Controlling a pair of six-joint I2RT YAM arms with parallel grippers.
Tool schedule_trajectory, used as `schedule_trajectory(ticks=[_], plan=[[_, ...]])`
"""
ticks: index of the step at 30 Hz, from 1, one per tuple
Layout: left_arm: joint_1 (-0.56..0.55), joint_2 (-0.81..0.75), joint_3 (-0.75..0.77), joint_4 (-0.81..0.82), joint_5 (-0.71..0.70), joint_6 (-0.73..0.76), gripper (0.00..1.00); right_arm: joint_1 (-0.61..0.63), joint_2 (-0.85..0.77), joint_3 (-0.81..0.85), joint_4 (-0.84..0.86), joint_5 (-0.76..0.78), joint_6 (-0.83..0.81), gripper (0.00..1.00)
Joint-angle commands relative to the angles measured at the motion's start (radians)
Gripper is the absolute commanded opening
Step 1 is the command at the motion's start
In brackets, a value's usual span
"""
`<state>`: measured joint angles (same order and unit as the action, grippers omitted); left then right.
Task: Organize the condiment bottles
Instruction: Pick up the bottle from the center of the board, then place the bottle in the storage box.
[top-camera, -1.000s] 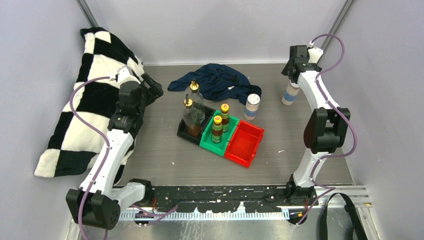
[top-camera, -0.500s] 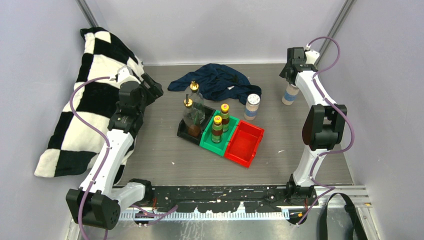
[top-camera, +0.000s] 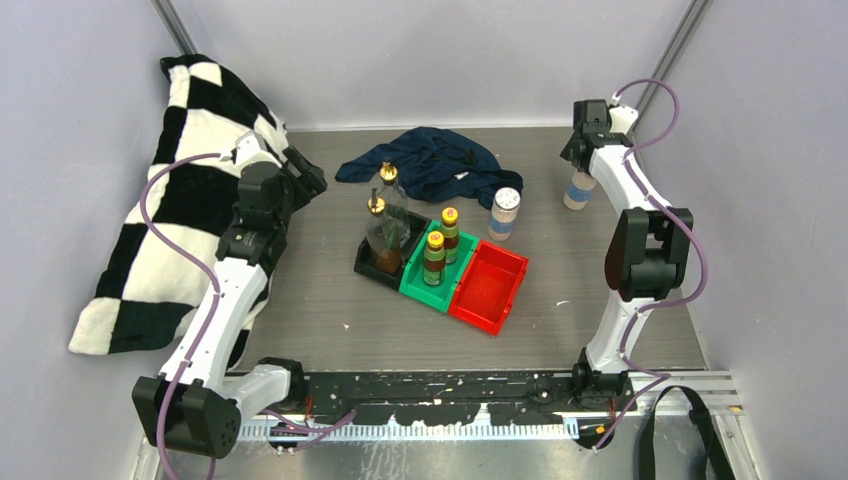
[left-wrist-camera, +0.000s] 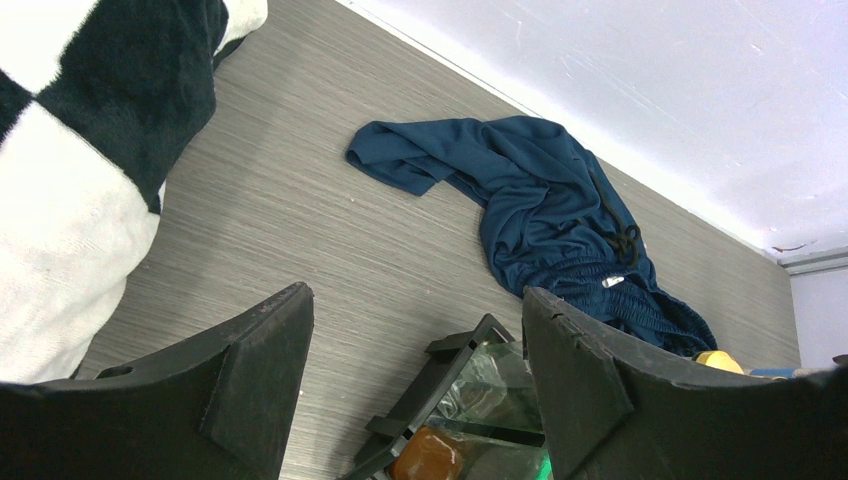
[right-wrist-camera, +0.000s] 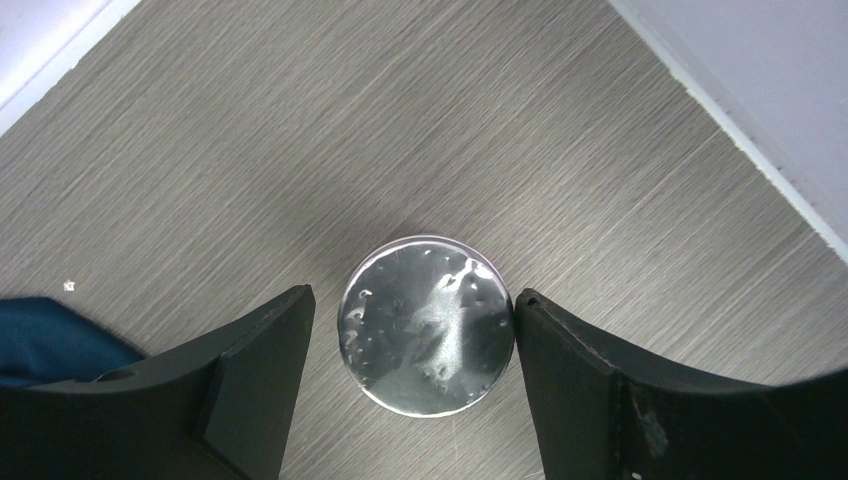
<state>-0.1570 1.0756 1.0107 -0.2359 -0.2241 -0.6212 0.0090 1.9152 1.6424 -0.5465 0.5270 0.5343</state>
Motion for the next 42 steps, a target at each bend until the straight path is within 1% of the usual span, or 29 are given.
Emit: schedule_trajectory(ticks=[1,2,4,9,12,15,16,24,29,34,42], plan=[[0.004,-0.002,0.006,0.046,-0.002,0.0,0.77,0.005,-0.032,-0.029,0.018,-0.021,0.036,0.73],[0.004,-0.002,0.007,0.046,-0.002,0.0,0.77,0.005,-0.035,-0.031,0.018,-0.022,0.037,0.71],[0.004,-0.001,0.007,0.046,-0.001,0.0,0.77,0.004,-0.039,-0.034,0.019,-0.02,0.04,0.63],[0.004,-0.003,0.007,0.046,-0.001,-0.002,0.77,0.005,-0.064,-0.055,0.028,0.0,0.038,0.33],[0.004,-0.003,0.005,0.047,-0.002,-0.002,0.77,0.005,-0.077,-0.056,0.028,0.01,0.033,0.2],[0.004,0.0,0.005,0.047,0.0,-0.004,0.77,0.004,-0.092,-0.054,0.027,0.016,0.027,0.04],[0.004,0.0,0.006,0.047,0.0,-0.005,0.77,0.005,-0.097,-0.053,0.026,0.019,0.025,0.01],[0.004,0.0,0.003,0.049,-0.001,-0.007,0.77,0.024,-0.156,-0.043,0.034,0.053,-0.009,0.01],[0.005,0.003,0.005,0.05,-0.003,-0.006,0.77,0.076,-0.232,-0.041,0.027,0.094,-0.033,0.01],[0.007,-0.001,0.002,0.049,-0.006,-0.008,0.77,0.152,-0.349,-0.079,0.021,0.137,-0.052,0.01],[0.007,0.0,0.0,0.05,-0.001,-0.013,0.77,0.288,-0.579,-0.203,-0.007,0.181,-0.067,0.01]])
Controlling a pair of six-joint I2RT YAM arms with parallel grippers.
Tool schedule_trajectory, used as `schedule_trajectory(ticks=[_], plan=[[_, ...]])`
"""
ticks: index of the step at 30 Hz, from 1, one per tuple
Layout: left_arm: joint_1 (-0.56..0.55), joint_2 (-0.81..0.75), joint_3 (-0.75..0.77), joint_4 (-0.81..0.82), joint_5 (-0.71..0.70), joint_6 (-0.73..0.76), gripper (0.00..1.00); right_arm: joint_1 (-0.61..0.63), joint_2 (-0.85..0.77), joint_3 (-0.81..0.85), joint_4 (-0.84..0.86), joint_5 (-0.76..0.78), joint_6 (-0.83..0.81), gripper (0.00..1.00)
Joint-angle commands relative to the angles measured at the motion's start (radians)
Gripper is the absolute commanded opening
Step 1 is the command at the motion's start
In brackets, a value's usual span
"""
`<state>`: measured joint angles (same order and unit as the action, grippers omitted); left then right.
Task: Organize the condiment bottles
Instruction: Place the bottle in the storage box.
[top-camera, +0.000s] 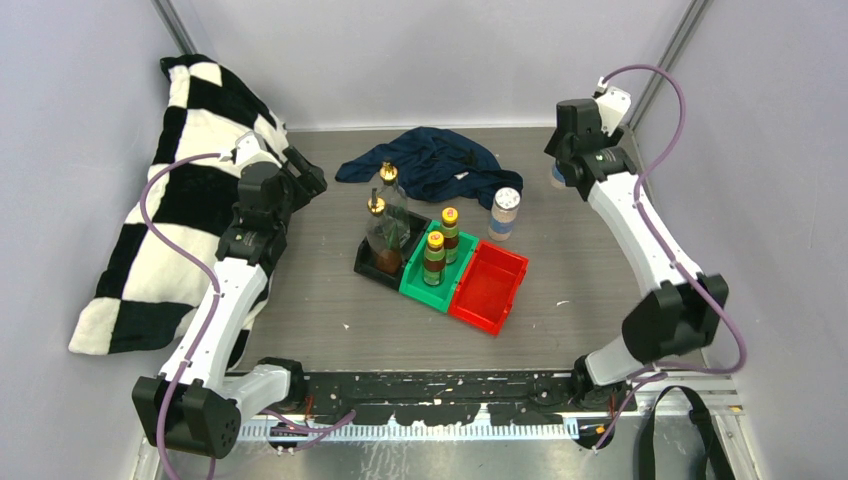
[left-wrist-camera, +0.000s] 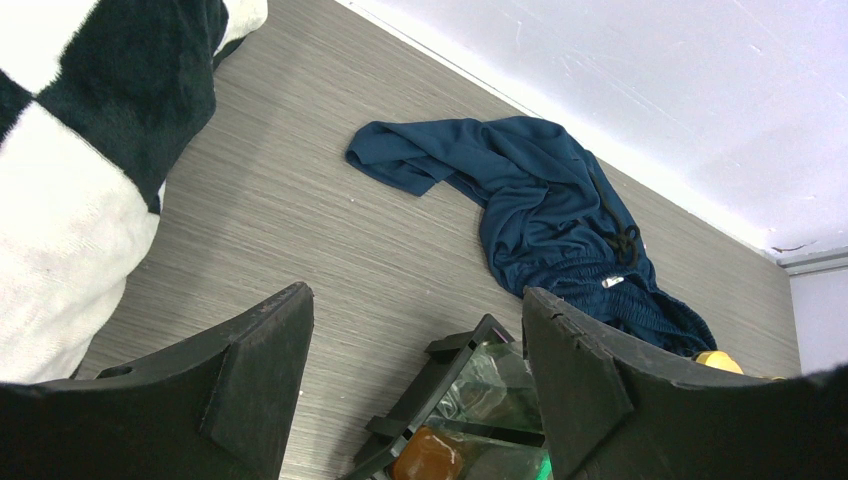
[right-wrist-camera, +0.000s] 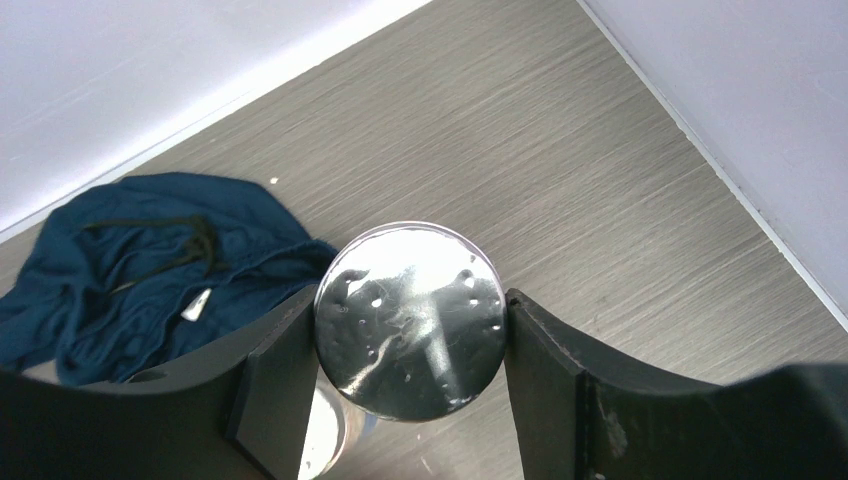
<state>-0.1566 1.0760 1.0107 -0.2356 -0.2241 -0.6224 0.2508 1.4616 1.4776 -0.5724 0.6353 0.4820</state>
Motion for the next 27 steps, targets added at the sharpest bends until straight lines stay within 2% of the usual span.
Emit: schedule_trajectory(ticks=[1,16,27], plan=[[0.006,-0.001,-0.001,0.05,0.001,-0.013,0.77,0.062,-0.152,-0.053,0.012,0.071,-0.016,0.01],[0.006,-0.004,-0.004,0.053,0.008,-0.014,0.77,0.374,-0.423,-0.165,-0.173,0.121,-0.013,0.01],[0.006,0.01,-0.003,0.057,0.014,-0.017,0.76,0.604,-0.484,-0.254,-0.238,0.15,0.041,0.01]])
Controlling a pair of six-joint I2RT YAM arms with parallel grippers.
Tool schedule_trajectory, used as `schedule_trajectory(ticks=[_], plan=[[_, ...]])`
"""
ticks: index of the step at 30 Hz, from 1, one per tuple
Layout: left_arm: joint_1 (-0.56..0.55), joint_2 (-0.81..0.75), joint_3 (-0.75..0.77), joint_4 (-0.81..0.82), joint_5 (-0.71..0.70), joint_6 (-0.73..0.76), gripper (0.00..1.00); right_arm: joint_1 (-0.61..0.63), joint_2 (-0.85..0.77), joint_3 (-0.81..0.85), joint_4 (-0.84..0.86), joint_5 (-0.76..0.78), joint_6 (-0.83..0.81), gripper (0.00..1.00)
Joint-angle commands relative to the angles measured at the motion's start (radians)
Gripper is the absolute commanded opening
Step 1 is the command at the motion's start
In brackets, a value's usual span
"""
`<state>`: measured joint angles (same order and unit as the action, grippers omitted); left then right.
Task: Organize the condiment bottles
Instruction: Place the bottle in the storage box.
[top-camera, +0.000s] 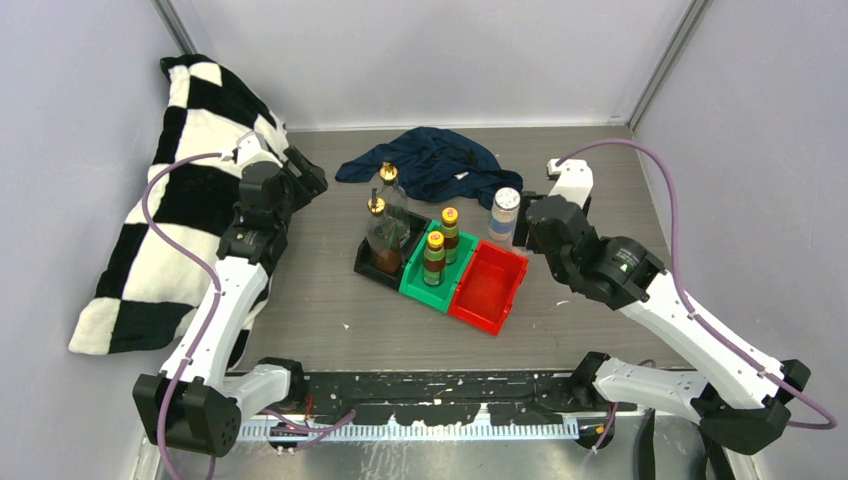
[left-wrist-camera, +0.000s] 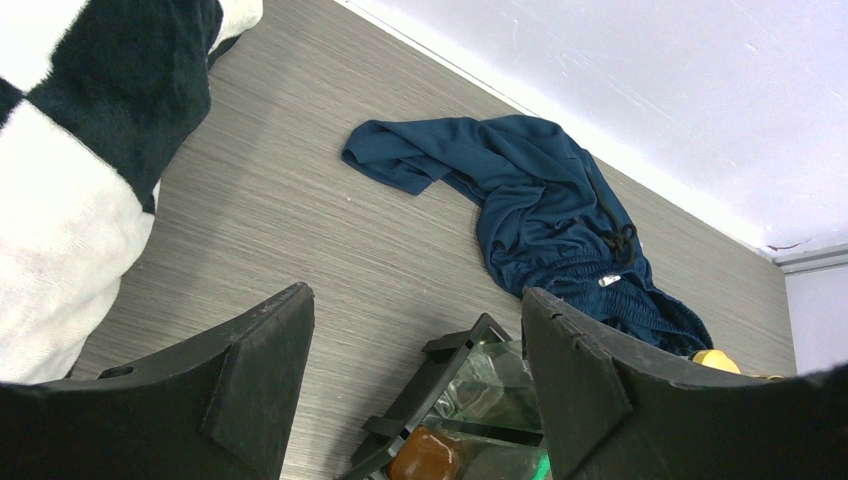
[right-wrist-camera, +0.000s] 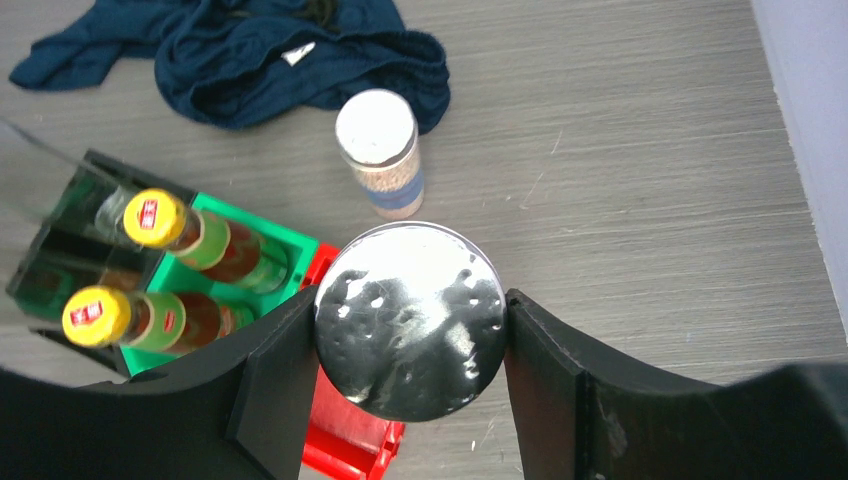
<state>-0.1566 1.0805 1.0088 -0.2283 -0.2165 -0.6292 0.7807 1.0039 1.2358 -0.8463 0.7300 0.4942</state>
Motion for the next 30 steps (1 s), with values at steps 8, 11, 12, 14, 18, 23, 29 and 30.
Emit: schedule_trajectory(ticks=[8,11,12,14,18,23,29,30], plan=[[0.006,0.008,-0.001,0.05,0.005,-0.009,0.76,0.22,-0.001,-0.081,0.089,0.066,0.014,0.01],[0.005,0.011,0.0,0.048,0.004,-0.008,0.76,0.24,0.005,-0.093,0.107,0.058,0.014,0.01],[0.006,0.009,0.0,0.049,0.004,-0.007,0.76,0.242,0.008,-0.095,0.111,0.049,0.014,0.01],[0.006,0.011,0.0,0.049,0.004,-0.007,0.76,0.246,0.016,-0.095,0.116,0.045,0.017,0.01],[0.005,0.01,-0.002,0.049,0.005,-0.009,0.76,0.25,0.031,-0.101,0.128,0.042,0.018,0.01],[0.006,0.007,-0.003,0.049,0.002,-0.007,0.76,0.25,0.05,-0.123,0.151,0.039,0.024,0.01],[0.006,0.007,-0.003,0.049,0.003,-0.009,0.76,0.25,0.082,-0.151,0.181,0.046,0.023,0.01],[0.006,0.006,-0.003,0.048,0.003,-0.009,0.76,0.25,0.09,-0.153,0.185,0.048,0.022,0.01]])
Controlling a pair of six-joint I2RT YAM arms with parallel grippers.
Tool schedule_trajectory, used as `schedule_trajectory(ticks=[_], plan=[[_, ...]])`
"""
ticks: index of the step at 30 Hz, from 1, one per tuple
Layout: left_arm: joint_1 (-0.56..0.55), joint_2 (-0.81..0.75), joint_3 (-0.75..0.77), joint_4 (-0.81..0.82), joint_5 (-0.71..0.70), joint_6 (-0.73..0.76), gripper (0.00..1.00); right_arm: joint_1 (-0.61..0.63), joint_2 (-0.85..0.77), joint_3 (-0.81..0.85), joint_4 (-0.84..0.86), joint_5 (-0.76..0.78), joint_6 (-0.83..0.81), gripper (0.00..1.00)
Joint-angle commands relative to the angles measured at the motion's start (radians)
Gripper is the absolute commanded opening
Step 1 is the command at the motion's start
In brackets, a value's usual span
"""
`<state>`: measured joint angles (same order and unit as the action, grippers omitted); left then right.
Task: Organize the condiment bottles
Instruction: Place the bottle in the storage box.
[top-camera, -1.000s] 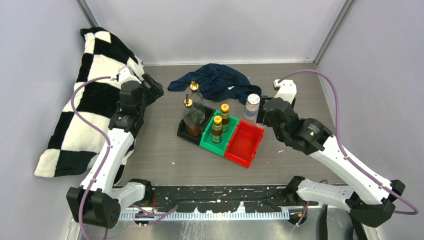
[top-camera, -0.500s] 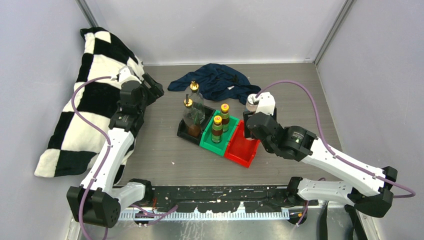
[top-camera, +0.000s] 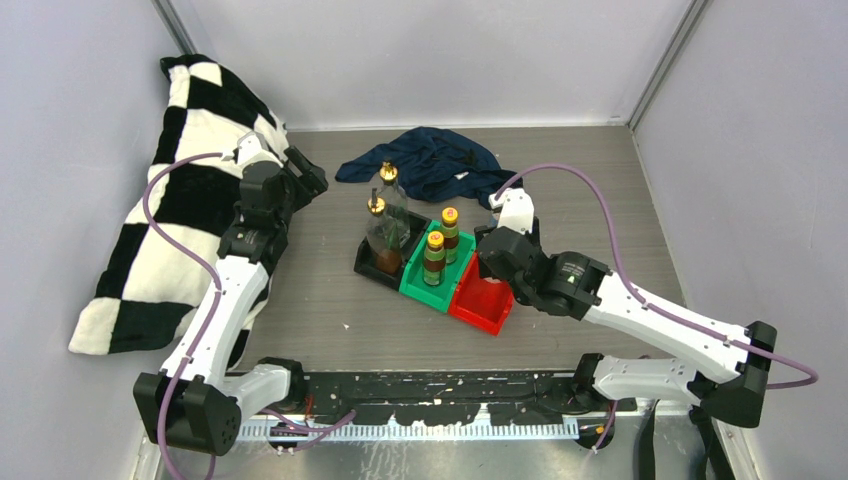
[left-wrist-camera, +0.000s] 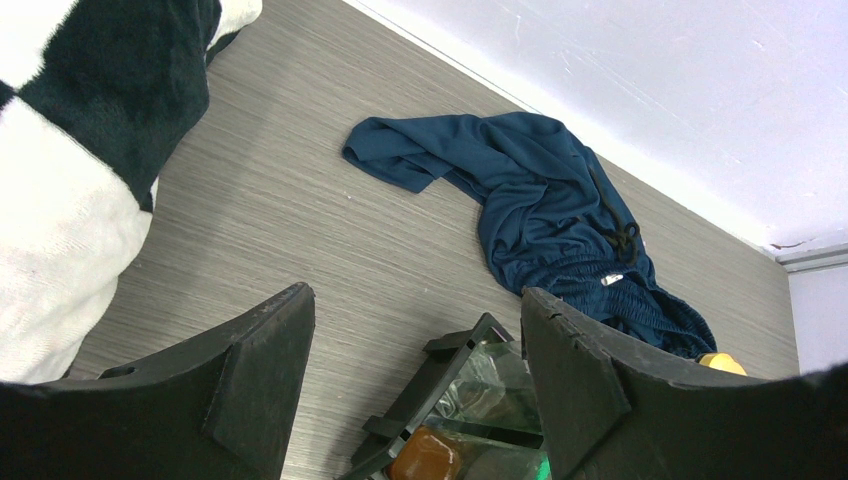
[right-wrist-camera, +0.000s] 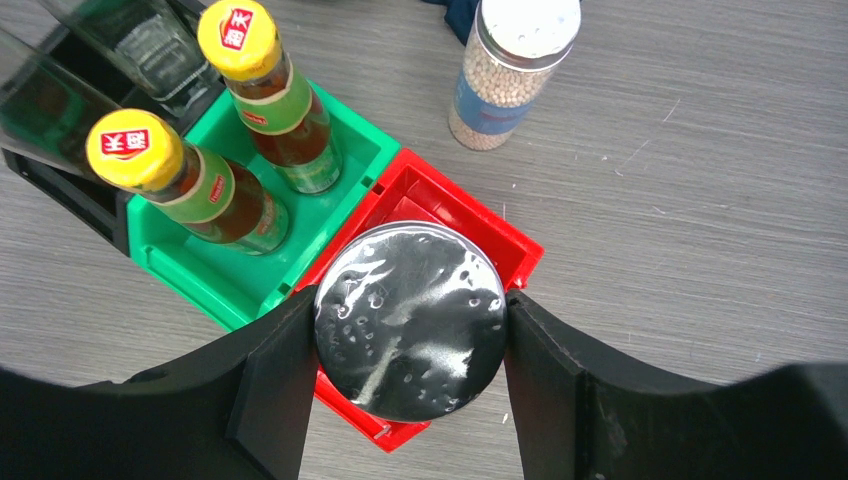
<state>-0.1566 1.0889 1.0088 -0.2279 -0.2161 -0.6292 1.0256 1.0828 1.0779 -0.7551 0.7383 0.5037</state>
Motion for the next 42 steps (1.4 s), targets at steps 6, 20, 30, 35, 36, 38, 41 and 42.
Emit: schedule_trajectory(ticks=[6,20,30,35,36,38,41,42], plan=[[0.006,-0.001,-0.003,0.047,0.001,-0.008,0.76,0.003,0.045,-0.017,0.127,0.049,0.004,0.01],[0.006,-0.001,-0.003,0.047,0.001,-0.007,0.76,-0.091,0.06,-0.084,0.2,-0.045,-0.002,0.01],[0.006,0.002,-0.001,0.047,0.004,-0.006,0.76,-0.143,0.089,-0.107,0.244,-0.107,-0.014,0.01],[0.006,-0.001,-0.001,0.044,0.0,-0.003,0.76,-0.157,0.119,-0.117,0.269,-0.128,-0.014,0.01],[0.006,-0.002,-0.002,0.044,0.0,-0.003,0.76,-0.16,0.123,-0.12,0.273,-0.133,-0.014,0.01],[0.006,-0.003,-0.003,0.044,0.0,-0.003,0.76,-0.163,0.128,-0.125,0.282,-0.139,-0.014,0.01],[0.006,-0.003,-0.003,0.044,0.001,-0.004,0.76,-0.17,0.135,-0.132,0.292,-0.143,-0.018,0.01],[0.006,-0.002,-0.003,0.045,0.001,-0.004,0.76,-0.171,0.137,-0.136,0.295,-0.145,-0.019,0.01]])
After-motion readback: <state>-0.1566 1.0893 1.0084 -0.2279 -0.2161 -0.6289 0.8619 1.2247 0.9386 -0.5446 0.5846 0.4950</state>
